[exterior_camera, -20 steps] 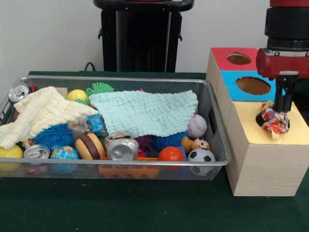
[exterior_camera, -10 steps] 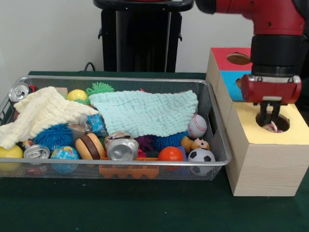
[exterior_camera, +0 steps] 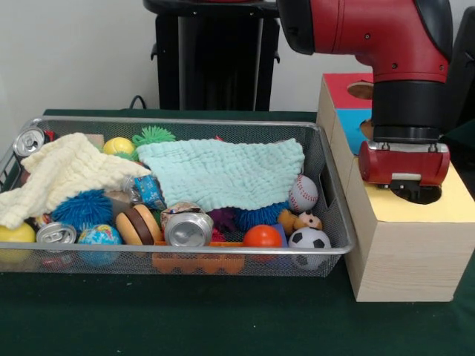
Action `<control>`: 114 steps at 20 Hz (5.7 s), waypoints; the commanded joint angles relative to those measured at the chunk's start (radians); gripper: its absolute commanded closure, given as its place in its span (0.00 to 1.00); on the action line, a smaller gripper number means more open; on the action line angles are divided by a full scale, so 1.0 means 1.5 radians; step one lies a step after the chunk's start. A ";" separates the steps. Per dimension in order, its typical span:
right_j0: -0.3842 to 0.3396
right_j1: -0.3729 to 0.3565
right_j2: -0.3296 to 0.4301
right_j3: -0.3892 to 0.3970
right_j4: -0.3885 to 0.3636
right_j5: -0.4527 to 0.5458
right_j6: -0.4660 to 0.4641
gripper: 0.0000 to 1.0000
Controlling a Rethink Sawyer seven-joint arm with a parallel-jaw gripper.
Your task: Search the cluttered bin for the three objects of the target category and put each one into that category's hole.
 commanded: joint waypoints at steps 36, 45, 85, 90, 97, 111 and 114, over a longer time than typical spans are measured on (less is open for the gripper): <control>-0.027 -0.011 0.045 0.072 0.013 0.153 0.115 1.00; -0.021 -0.212 0.030 0.152 0.006 0.294 0.110 1.00; -0.298 -0.192 0.186 0.176 -0.290 0.275 0.005 0.00; -0.298 -0.190 0.188 0.185 -0.296 0.242 0.034 0.00; -0.316 -0.169 0.207 0.206 -0.304 0.187 0.063 0.00; -0.561 -0.274 0.409 0.285 -0.315 0.351 -0.081 0.00; -0.576 -0.267 0.422 0.299 -0.333 0.331 -0.066 0.00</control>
